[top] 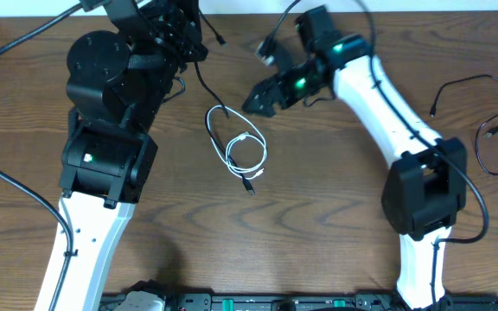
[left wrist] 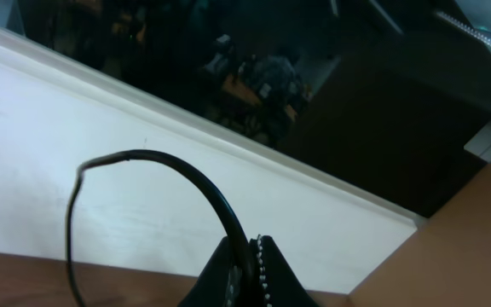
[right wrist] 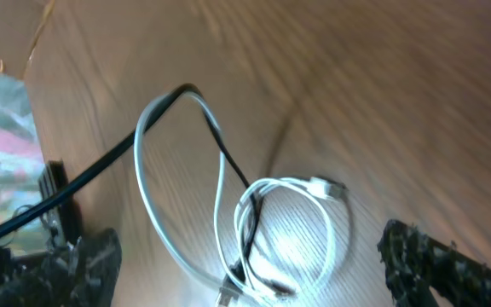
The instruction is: Untangle cables
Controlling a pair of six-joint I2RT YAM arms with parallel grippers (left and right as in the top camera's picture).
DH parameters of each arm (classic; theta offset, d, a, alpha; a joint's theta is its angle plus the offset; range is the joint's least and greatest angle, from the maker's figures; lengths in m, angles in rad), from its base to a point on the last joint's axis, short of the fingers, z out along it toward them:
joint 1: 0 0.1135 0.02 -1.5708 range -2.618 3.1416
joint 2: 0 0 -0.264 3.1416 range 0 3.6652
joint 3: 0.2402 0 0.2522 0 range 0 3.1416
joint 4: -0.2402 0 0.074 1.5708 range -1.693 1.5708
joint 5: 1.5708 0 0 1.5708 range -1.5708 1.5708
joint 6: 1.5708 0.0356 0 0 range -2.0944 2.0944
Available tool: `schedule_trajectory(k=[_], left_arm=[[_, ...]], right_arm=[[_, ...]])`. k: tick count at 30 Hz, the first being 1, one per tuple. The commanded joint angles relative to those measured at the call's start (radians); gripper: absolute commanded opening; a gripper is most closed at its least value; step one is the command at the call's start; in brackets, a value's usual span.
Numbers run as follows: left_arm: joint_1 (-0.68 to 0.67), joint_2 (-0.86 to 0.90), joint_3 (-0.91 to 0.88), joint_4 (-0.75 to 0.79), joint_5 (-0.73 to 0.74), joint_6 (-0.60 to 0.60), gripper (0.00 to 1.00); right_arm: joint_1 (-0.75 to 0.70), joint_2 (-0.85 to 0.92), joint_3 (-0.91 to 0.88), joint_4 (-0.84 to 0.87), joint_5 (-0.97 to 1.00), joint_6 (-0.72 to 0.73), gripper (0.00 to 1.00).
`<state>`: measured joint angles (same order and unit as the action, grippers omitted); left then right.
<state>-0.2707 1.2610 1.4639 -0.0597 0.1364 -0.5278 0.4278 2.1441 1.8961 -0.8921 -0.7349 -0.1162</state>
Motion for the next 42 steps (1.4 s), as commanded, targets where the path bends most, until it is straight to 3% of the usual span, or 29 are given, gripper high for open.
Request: schedule_trajectory(k=[1,3,6,7,8,17,27,36,42], left_arm=[[0.004,-0.008,0.007,0.018,-0.026,-0.009,0.07],[0.007,-0.010,0.007,0.017,-0.026,-0.009,0.07],[0.014,-0.010,0.007,0.017,-0.026,-0.009,0.07],[0.018,-0.010,0.007,0.016,-0.025,-0.009,0.08],[0.021,-0.010,0.007,0.011,-0.026,-0.009,0.07],[0.120,-0.022,0.006,-0.205,-0.024,-0.008,0.07],[0.283,-0.022,0.006,-0.285,-0.025,0.045,0.07],[0.444,-0.013,0.006,-0.301,-0.025,0.048,0.07],[0.525,0.003,0.006,-0.338,-0.024,0.048,0.08]], right_arm=[[0.060,0.002,-0.069,0.056,-0.027,-0.043,0.91],[0.080,0.002,-0.101,0.098,-0.025,-0.043,0.80],[0.093,0.002,-0.116,0.140,0.003,-0.038,0.30],[0.091,0.002,-0.116,0.147,0.045,-0.021,0.04],[0.085,-0.003,-0.113,0.150,0.088,0.003,0.01],[-0.182,-0.166,0.094,-0.066,0.299,0.066,0.01],[-0.657,-0.319,0.188,-0.169,0.312,0.194,0.01],[-0.888,-0.292,0.188,-0.196,0.373,0.195,0.01],[-0.964,-0.262,0.186,-0.197,0.448,0.206,0.01]])
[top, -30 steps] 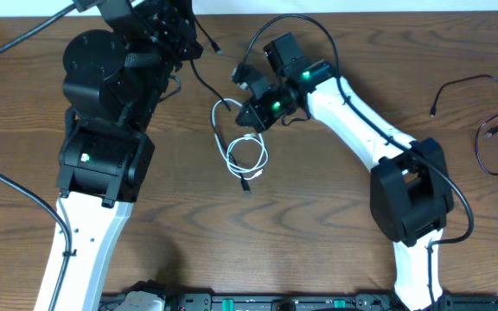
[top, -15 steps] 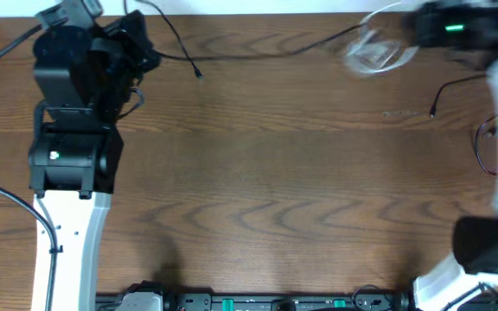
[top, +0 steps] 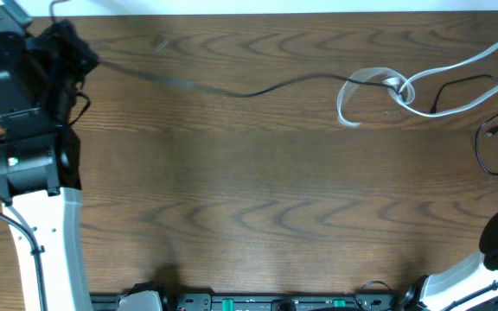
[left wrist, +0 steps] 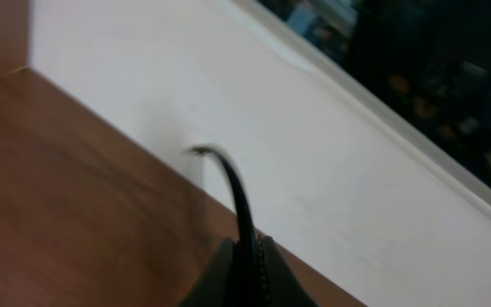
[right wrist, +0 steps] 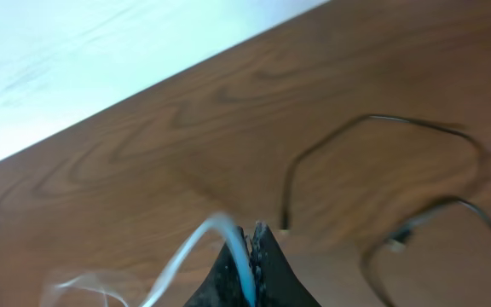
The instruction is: Untangle cables
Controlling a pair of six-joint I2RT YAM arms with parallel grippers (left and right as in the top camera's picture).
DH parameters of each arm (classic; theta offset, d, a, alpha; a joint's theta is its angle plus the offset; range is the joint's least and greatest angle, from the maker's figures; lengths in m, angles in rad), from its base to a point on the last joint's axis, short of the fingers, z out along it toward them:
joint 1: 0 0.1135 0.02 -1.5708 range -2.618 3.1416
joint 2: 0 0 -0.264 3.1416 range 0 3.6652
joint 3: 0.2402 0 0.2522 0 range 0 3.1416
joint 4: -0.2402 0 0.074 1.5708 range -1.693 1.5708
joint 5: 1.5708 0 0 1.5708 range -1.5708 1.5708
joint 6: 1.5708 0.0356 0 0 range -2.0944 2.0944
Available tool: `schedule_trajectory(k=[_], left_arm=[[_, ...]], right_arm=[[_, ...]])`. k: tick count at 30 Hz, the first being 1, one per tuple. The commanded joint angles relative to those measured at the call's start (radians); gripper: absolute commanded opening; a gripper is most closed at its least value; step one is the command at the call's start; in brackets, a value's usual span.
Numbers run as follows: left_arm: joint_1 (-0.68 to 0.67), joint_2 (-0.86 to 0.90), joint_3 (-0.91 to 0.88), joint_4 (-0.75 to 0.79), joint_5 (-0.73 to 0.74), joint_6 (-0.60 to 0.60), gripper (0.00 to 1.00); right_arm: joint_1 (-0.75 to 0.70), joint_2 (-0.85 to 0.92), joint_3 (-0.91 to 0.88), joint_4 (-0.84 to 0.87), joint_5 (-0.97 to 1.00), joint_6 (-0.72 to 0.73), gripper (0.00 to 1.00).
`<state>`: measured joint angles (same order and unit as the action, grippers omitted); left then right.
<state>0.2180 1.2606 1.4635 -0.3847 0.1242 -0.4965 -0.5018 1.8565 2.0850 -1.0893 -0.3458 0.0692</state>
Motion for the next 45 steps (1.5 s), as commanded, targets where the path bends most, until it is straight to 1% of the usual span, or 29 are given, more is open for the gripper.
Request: schedule_trajectory(k=[1,4,9,10,16,19,21,22,23,24,26,27,30,35,38,39,40,42,43,44,45], left_arm=[[0.041,0.006,0.007,-0.023,-0.012,0.019,0.08],[0.041,0.013,0.007,-0.028,-0.013,0.075,0.07],[0.041,0.027,0.007,-0.057,-0.012,0.097,0.07],[0.041,0.037,0.007,-0.066,-0.002,0.096,0.07],[0.013,0.076,0.007,-0.071,0.145,0.097,0.07],[-0.034,0.086,0.007,-0.071,0.217,0.108,0.08],[-0.087,0.086,0.007,-0.069,0.227,0.108,0.07],[-0.113,0.086,0.007,-0.067,0.228,0.108,0.07],[-0.140,0.086,0.007,-0.066,0.227,0.108,0.07],[-0.169,0.086,0.007,-0.066,0.227,0.110,0.07],[-0.233,0.086,0.007,-0.063,0.227,0.132,0.07],[-0.260,0.086,0.007,-0.060,0.225,0.135,0.07],[-0.326,0.086,0.007,-0.049,0.224,0.134,0.07],[-0.365,0.086,0.007,-0.048,0.224,0.134,0.07],[-0.383,0.086,0.007,-0.048,0.224,0.134,0.07],[-0.393,0.086,0.007,-0.048,0.224,0.133,0.08],[-0.404,0.086,0.007,-0.047,0.224,0.133,0.07],[-0.428,0.086,0.007,-0.040,0.224,0.133,0.07],[-0.441,0.086,0.007,-0.031,0.225,0.133,0.07],[-0.467,0.086,0.007,0.005,0.224,0.129,0.07],[-0.478,0.086,0.007,0.029,0.224,0.115,0.07]], right_arm=[[-0.045,0.034,-0.003,0.005,0.060,0.020,0.01],[-0.068,0.057,-0.003,0.035,0.123,0.043,0.01],[-0.093,0.095,-0.003,0.111,0.125,0.050,0.01],[-0.093,0.106,-0.003,0.147,0.123,0.050,0.01],[-0.076,0.126,-0.003,0.254,0.103,0.046,0.01],[-0.076,0.126,-0.003,0.287,0.105,0.046,0.01],[-0.077,0.126,-0.003,0.305,0.118,0.047,0.01],[-0.078,0.126,-0.003,0.309,0.120,0.047,0.03],[-0.078,0.126,-0.003,0.312,0.120,0.047,0.09],[-0.078,0.126,-0.003,0.311,0.120,0.047,0.10],[-0.079,0.126,-0.003,0.303,0.123,0.047,0.06],[-0.079,0.126,-0.003,0.296,0.138,0.047,0.01],[-0.087,0.126,-0.003,0.286,0.210,0.085,0.01],[-0.145,0.110,-0.002,0.248,0.208,0.156,0.01],[-0.169,0.102,-0.002,0.192,0.127,0.155,0.01],[-0.172,0.101,-0.002,0.165,0.070,0.135,0.02],[-0.171,0.101,-0.002,0.135,-0.010,0.100,0.06],[-0.159,0.101,-0.002,0.071,-0.201,0.010,0.18],[-0.147,0.101,-0.002,0.038,-0.290,-0.032,0.23],[-0.117,0.101,-0.002,-0.010,-0.433,-0.089,0.30],[-0.093,0.101,-0.002,-0.033,-0.524,-0.129,0.33]])
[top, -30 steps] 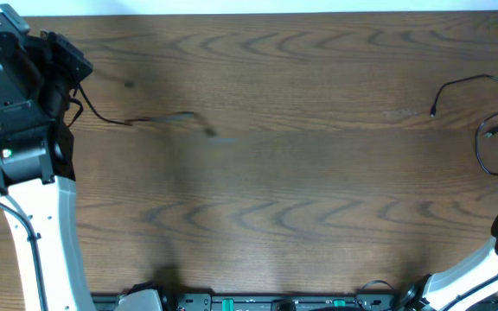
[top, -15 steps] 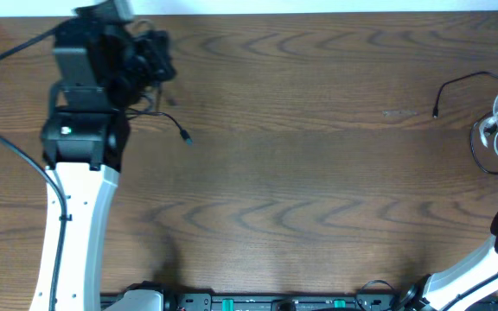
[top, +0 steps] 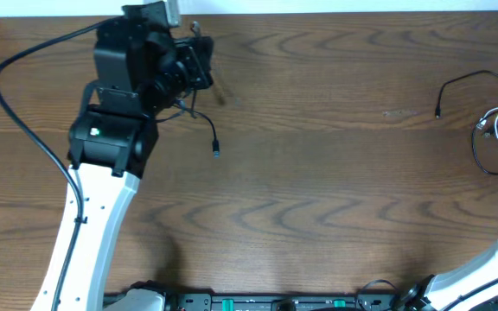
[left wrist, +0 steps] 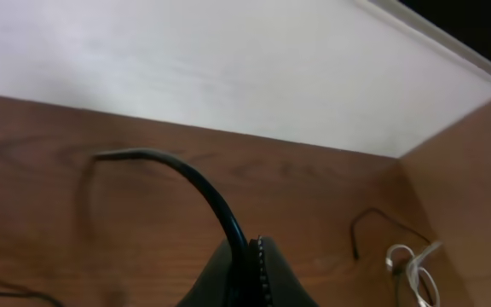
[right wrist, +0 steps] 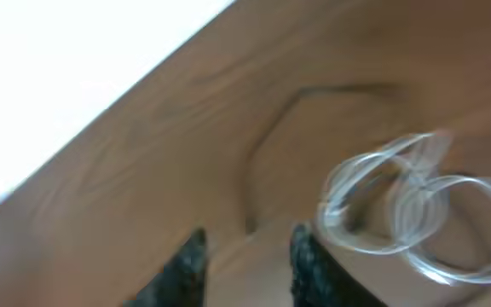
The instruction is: Untangle cables
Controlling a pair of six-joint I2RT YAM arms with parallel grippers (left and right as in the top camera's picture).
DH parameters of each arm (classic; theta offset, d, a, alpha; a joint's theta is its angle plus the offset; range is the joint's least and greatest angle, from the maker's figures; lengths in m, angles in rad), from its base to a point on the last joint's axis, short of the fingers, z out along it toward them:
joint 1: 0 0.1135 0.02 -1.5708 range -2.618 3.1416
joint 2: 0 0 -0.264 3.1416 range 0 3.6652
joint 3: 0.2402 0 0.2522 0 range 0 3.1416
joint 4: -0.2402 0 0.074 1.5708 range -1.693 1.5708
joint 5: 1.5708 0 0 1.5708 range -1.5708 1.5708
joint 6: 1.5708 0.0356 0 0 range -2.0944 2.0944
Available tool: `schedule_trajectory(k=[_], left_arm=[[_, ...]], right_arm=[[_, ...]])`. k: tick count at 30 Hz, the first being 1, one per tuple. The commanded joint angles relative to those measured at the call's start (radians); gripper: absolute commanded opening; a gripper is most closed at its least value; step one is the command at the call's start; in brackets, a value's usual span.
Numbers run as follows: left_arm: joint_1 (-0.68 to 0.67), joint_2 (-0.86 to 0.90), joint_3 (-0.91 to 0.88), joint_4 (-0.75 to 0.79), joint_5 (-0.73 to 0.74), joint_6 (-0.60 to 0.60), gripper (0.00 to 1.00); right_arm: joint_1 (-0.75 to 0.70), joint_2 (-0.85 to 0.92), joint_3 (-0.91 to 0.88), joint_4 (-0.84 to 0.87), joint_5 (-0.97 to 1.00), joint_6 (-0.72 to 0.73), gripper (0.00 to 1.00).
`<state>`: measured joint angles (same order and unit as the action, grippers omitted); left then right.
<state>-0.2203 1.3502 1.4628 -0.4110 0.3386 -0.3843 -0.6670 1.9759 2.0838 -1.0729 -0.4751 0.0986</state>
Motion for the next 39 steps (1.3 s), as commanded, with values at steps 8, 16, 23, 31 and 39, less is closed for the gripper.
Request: schedule_trajectory(k=[8,16,23,31,39], left_arm=[[-0.073,0.076,0.008,0.358,-0.018,-0.477,0.07],[-0.072,0.122,0.008,0.414,-0.102,-1.056,0.08],[-0.071,0.122,0.008,0.470,-0.122,-1.319,0.08],[-0.050,0.122,0.008,0.473,-0.123,-1.338,0.07],[-0.025,0.122,0.008,0.473,-0.122,-1.338,0.07]], right_arm=[[0.428,-0.017,-0.001,-0.058,-0.564,-0.255,0.56],[0.757,-0.014,-0.001,0.118,-0.501,-0.264,0.66],[0.948,0.009,-0.002,0.217,-0.425,-0.300,0.68],[0.980,0.024,-0.003,0.170,-0.489,-0.410,0.67],[0.890,0.026,-0.004,-0.017,-0.826,-0.766,0.78]])
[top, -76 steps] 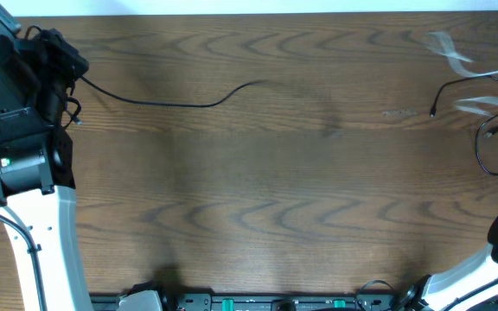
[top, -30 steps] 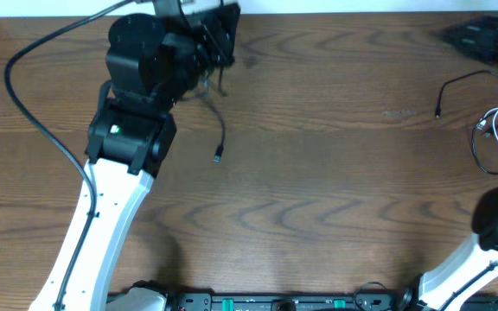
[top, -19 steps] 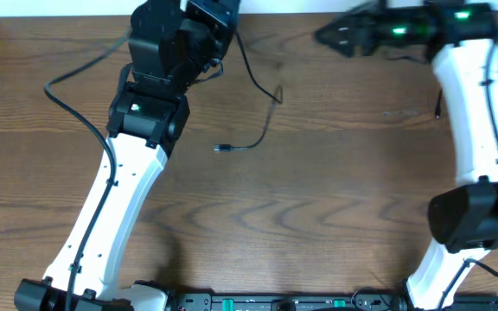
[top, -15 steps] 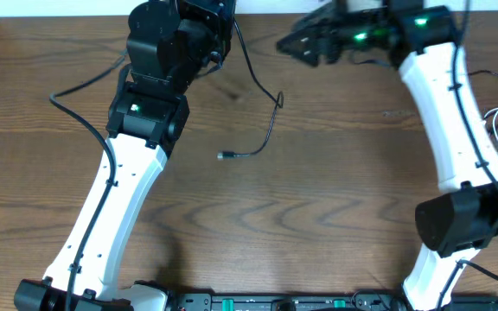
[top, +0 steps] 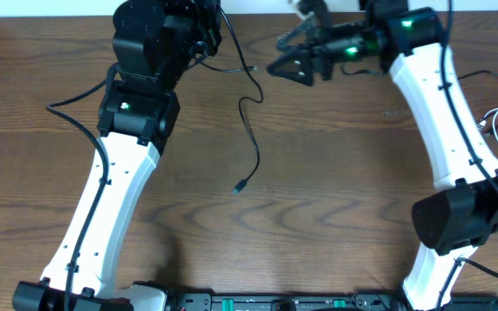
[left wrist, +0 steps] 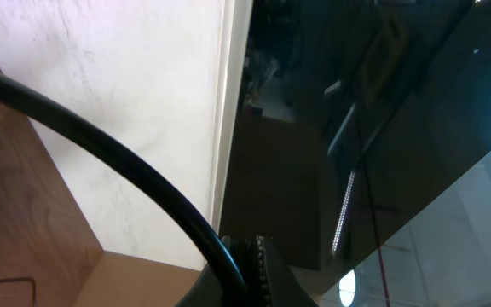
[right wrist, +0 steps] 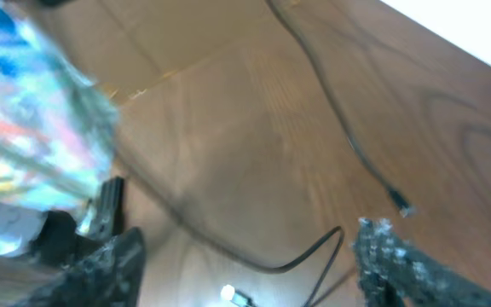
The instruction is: Untangle cables
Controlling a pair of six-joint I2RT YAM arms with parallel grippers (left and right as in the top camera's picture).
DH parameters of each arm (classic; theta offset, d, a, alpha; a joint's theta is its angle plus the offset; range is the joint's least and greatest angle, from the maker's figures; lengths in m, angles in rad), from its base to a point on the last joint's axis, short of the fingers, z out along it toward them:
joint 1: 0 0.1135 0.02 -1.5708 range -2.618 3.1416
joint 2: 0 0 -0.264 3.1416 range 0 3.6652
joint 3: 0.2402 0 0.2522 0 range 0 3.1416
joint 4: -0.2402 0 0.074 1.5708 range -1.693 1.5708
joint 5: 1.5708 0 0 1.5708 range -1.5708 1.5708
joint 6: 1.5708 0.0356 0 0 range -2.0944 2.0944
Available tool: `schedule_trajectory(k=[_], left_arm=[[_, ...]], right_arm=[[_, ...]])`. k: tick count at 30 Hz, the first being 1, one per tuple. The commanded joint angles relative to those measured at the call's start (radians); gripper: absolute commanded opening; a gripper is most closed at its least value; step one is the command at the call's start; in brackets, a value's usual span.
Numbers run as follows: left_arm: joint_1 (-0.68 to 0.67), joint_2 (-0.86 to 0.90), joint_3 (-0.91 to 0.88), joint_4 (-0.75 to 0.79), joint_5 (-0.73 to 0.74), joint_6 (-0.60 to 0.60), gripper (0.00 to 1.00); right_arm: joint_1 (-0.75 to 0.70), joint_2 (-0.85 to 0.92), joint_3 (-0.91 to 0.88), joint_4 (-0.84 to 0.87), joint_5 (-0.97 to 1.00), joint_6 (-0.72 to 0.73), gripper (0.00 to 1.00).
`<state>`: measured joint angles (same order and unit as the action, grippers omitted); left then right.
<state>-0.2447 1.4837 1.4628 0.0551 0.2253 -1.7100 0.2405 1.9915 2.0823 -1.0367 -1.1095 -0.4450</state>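
A black cable (top: 251,130) hangs from my left gripper (top: 211,28) at the top left and trails down the table to its plug (top: 239,186). In the left wrist view the left gripper (left wrist: 250,249) is shut on that black cable (left wrist: 101,153). My right gripper (top: 289,69) stands open at the top centre, just right of the cable. In the right wrist view the right gripper (right wrist: 254,264) has its fingers (right wrist: 395,256) spread wide, with the black cable (right wrist: 331,111) on the wood below. The white cable lies coiled at the right edge.
Thin black cables (top: 472,79) lie at the far right beside the white coil. The table's white back edge (top: 258,7) runs along the top. The left arm's own black lead (top: 76,130) loops over the left side.
My right arm has come from the far right edge to the top centre and stands open beside the black cable. The left gripper has shifted right, and the cable's plug lies lower down the table.
At first the white and black cables lay tangled mid-table, left gripper shut on the black one, right open. Then the arms were far apart, each shut on a cable. Later the white coil lay released at the right edge. Now only the black cable is held.
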Motion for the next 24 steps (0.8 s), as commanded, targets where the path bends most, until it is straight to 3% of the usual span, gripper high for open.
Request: schedule_trajectory(k=[1,6,11,14,20,24], left_arm=[[0.000,-0.012,0.008,0.006,-0.009,-0.013,0.07],[0.000,-0.012,0.008,0.006,-0.009,-0.013,0.07],[0.000,-0.012,0.008,0.006,-0.009,-0.013,0.07],[0.000,-0.012,0.008,0.006,-0.003,-0.012,0.07],[0.000,-0.012,0.008,-0.017,0.002,-0.012,0.08],[0.000,-0.012,0.008,-0.105,-0.006,-0.012,0.12]], right_arm=[[-0.011,0.012,-0.003,-0.087,-0.206,-0.269,0.79],[0.080,0.038,-0.005,-0.126,-0.176,-0.331,0.78],[0.165,0.071,-0.005,-0.085,-0.117,-0.315,0.63],[0.193,0.085,-0.005,-0.030,-0.069,-0.215,0.55],[0.174,0.086,-0.005,0.072,-0.012,-0.048,0.01],[0.106,0.082,-0.005,0.138,0.048,0.121,0.01]])
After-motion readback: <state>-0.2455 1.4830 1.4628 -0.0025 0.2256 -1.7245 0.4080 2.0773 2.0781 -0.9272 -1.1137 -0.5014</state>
